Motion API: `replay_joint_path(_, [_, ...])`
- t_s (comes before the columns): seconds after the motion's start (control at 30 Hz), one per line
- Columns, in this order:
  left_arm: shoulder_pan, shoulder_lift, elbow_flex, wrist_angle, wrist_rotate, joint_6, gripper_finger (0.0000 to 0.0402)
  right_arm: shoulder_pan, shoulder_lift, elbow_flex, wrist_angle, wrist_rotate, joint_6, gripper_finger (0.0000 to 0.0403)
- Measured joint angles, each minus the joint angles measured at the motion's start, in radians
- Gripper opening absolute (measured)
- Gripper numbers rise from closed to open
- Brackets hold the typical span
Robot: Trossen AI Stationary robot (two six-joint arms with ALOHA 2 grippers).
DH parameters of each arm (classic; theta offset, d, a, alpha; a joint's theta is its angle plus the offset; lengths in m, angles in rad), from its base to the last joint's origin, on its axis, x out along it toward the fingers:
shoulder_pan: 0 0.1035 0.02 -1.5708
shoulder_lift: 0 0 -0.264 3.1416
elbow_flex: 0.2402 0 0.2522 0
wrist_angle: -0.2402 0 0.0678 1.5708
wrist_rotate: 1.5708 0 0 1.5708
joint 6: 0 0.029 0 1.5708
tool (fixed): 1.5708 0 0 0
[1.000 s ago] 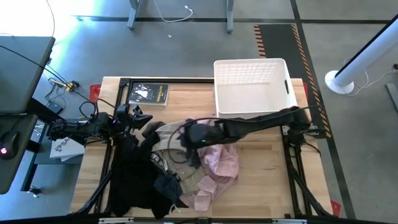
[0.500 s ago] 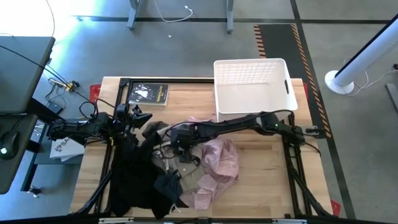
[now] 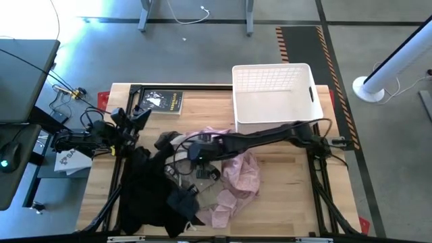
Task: Sort clothes
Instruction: Put the brown shorts into the white bin
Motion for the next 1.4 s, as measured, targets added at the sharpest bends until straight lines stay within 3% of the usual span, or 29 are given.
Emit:
replay_joint_path(0.33, [-0.001,0.000,0.000,-0.029,-0.002,0.039,0.0008,0.054,-0.260,0.001,0.004,0.117,-0.044,0.0006])
replay_joint_path(0.63, [0.000,0.000,0.000,-0.041,-0.016,0.050,0.0008,0.058,-0.412,0.001,0.112,0.207,-0.168,0.0006])
replay_joint_path(0.87, [0.000,0.000,-0.001,-0.044,-0.032,0.050,0.0008,0.071,-0.526,0.002,0.201,0.441,-0.286,0.0005])
replay_joint_path(1.1, [0.000,0.000,-0.001,-0.047,-0.033,0.050,0.0008,0.125,-0.642,0.003,0.318,0.699,-0.507,0.0005])
replay_joint_path(1.3, [0.000,0.000,-0.001,-0.052,-0.033,0.050,0.0008,0.151,-0.736,0.003,0.366,1.005,-0.722,0.0005])
replay_joint_path(1.4, [0.000,0.000,-0.001,-0.052,-0.033,0.050,0.0008,0.119,-0.777,0.003,0.351,1.140,-0.755,0.0005])
